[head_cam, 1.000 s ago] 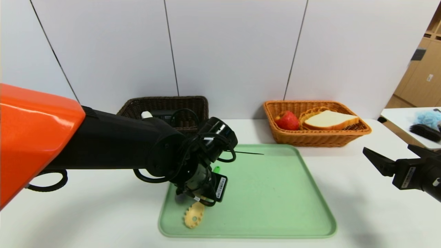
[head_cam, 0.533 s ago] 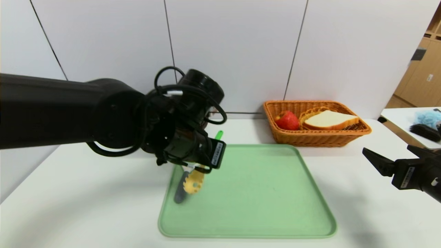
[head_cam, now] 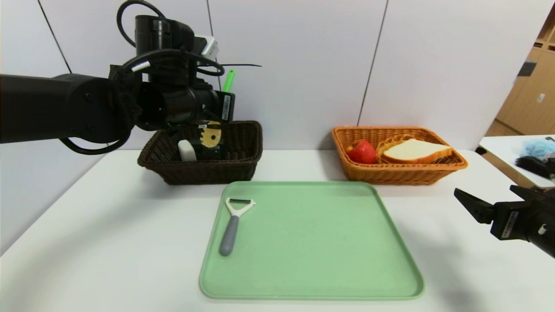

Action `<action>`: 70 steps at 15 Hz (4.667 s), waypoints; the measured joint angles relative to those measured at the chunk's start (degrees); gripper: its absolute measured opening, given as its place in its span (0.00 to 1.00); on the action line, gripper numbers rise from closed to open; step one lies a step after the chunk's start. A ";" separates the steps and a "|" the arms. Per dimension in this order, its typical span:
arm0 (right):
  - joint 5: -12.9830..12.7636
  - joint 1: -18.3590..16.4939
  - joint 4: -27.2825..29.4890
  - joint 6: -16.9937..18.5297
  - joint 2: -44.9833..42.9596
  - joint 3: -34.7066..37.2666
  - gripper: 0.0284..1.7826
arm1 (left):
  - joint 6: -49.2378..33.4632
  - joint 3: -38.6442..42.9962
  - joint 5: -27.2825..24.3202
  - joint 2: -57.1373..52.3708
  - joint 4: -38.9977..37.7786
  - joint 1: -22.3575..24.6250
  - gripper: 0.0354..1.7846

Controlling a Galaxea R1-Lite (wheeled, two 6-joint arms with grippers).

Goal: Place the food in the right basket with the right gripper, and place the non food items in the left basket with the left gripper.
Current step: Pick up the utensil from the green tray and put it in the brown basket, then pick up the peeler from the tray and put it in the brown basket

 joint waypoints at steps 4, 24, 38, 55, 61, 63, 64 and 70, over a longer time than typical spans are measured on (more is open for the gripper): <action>0.00 -0.06 -0.04 0.01 0.39 -0.11 0.95 | 1.72 -1.08 -1.30 6.16 -4.85 5.96 0.05; -0.06 -0.16 -0.09 -0.10 0.48 -0.56 0.95 | 2.01 -0.50 -0.66 16.52 -14.75 11.22 0.64; 0.02 0.27 -0.13 -0.35 0.00 0.63 0.95 | -4.30 34.65 -1.13 -11.13 -8.67 -8.66 0.90; 0.00 0.55 -0.17 -0.41 -1.10 2.26 0.95 | -10.76 30.18 0.77 -3.00 9.96 -14.19 0.94; -0.02 0.55 -0.17 -0.44 -1.13 2.17 0.95 | -11.81 30.17 0.91 -0.55 8.58 -13.57 0.94; 0.00 0.55 -0.17 -0.44 -1.13 2.15 0.95 | -12.06 30.28 0.91 -0.29 8.56 -13.51 0.94; 0.00 0.55 -0.17 -0.44 -1.16 2.11 0.95 | -12.08 30.34 0.99 -0.21 8.58 -13.51 0.94; -0.06 0.55 -0.17 -0.35 -1.16 1.95 0.95 | -11.89 30.71 1.23 -0.24 8.80 -13.48 0.65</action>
